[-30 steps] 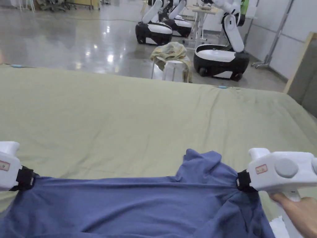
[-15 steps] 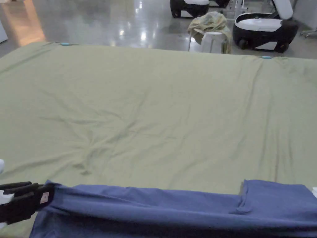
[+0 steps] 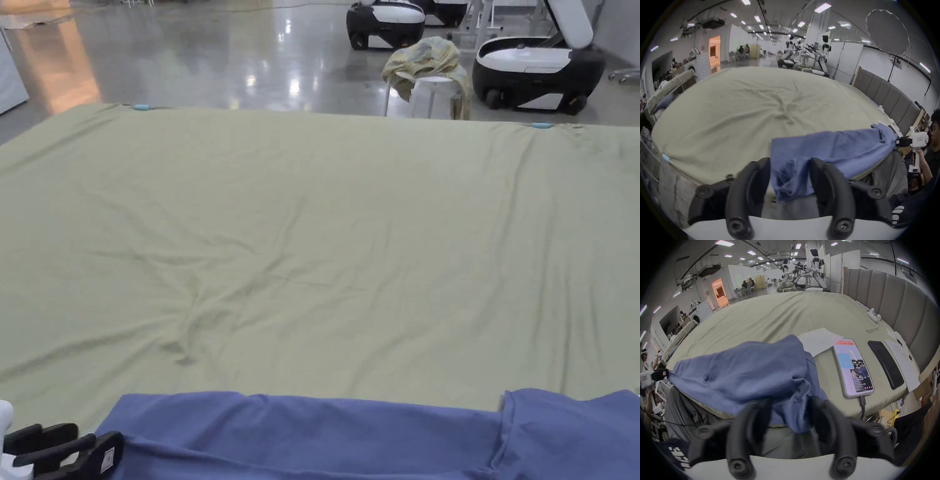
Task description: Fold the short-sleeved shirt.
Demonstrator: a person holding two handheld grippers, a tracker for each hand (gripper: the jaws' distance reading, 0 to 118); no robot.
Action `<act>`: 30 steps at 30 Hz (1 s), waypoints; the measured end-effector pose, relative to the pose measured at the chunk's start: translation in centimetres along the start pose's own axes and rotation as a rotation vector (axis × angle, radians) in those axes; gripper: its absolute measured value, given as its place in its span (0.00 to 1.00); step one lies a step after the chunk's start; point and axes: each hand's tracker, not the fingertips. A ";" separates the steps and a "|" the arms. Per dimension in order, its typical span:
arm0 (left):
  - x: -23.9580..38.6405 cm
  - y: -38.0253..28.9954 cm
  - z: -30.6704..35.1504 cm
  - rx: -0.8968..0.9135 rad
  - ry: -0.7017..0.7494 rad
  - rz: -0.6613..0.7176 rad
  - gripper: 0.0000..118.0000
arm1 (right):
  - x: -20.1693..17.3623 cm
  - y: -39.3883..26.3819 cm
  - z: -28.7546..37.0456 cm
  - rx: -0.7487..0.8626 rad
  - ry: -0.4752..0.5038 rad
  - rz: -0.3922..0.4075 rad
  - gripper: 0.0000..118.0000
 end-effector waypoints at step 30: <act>10.9 3.6 10.7 0.450 -0.114 -0.087 0.02 | -15.5 5.4 8.9 0.564 0.150 0.148 0.00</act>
